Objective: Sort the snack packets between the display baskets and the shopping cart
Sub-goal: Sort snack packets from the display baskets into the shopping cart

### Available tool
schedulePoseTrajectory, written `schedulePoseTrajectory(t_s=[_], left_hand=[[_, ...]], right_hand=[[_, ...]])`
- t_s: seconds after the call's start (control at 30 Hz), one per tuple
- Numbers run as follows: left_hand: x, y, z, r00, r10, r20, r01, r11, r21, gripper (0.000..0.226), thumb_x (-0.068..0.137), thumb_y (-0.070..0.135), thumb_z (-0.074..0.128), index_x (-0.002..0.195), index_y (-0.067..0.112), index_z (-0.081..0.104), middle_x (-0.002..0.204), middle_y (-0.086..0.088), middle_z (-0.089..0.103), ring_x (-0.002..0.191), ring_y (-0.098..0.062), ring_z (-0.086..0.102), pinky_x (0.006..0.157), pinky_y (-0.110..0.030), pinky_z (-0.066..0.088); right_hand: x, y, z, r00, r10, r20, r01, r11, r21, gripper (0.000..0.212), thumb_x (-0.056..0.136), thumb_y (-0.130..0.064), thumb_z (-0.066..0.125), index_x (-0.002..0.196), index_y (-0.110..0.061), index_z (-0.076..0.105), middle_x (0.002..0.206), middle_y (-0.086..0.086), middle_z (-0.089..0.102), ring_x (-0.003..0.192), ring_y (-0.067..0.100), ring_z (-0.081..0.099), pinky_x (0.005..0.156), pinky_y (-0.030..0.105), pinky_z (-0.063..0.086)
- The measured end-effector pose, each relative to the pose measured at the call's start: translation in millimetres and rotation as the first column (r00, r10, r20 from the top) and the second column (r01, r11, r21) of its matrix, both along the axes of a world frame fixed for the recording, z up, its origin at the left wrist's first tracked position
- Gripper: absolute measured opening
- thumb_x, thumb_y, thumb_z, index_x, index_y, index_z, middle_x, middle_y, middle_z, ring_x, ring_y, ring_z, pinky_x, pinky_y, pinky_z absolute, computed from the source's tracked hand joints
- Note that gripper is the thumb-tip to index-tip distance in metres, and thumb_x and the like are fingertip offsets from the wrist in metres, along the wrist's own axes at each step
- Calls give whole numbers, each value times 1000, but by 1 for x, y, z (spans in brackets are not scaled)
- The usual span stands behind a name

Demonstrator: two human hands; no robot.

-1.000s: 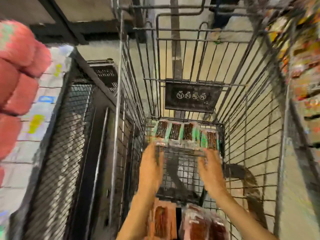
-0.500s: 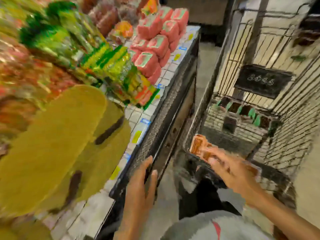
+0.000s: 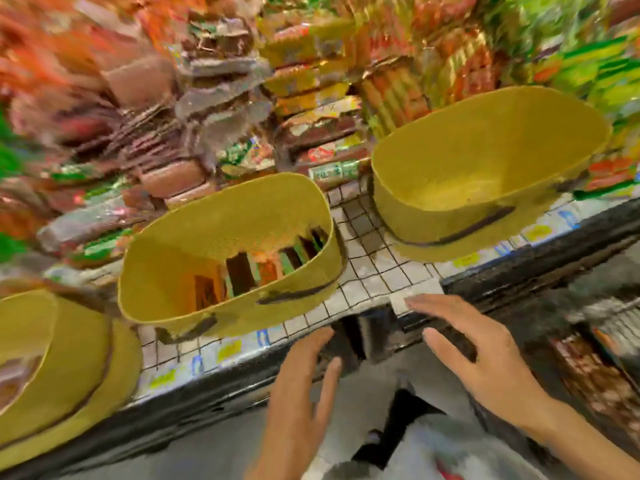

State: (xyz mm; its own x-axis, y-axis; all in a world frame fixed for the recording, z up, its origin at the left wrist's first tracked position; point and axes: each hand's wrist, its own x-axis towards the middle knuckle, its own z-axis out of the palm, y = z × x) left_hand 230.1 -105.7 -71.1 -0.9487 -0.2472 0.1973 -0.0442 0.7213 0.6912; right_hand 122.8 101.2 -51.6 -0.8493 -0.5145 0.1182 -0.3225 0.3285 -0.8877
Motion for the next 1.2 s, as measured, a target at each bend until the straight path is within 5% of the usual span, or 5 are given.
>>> schedulePoseTrajectory(t_s=[0.43,0.57,0.8,0.97,1.2], left_hand=[[-2,-75,61,912,205,-355,-252,963,-92,27,86,18,57,109,6,65,118,-2,65,116,-10,59,99,-19,42],[-4,-128,69,898,285,-335,-363,910,-199,32,89,22,53,115,4,59,124,-7,60,119,-14,55,104,-23,40],[-11,-209,45,951,292,-103,-310,900,-308,53,90,37,48,127,0,56,139,-10,48,131,-22,43,111,-27,30],[-7,-226,33,972,214,-96,-230,949,-214,52,92,38,46,129,3,53,142,-4,47,135,-15,39,112,-25,29],[-2,-244,31,987,116,-108,-135,974,-184,52,89,36,49,127,1,55,139,-6,50,133,-14,42,112,-23,30]], right_hand=[[-69,-121,35,917,330,-225,-349,936,-47,30,90,-32,51,115,-22,64,120,-16,61,118,3,53,100,14,36],[-92,-163,50,874,438,-211,-415,898,144,30,92,-41,48,115,-30,62,114,-21,60,111,-4,50,97,5,31],[-113,-284,41,731,682,-36,-402,473,784,42,97,-51,39,106,-16,60,102,5,65,93,27,59,71,35,48],[-109,-334,-3,719,651,246,-424,130,896,62,93,-63,31,71,-8,48,81,4,54,77,24,54,61,33,43],[-101,-342,-18,869,482,107,-346,440,829,50,81,-47,69,112,-11,54,104,3,54,88,20,53,68,33,48]])
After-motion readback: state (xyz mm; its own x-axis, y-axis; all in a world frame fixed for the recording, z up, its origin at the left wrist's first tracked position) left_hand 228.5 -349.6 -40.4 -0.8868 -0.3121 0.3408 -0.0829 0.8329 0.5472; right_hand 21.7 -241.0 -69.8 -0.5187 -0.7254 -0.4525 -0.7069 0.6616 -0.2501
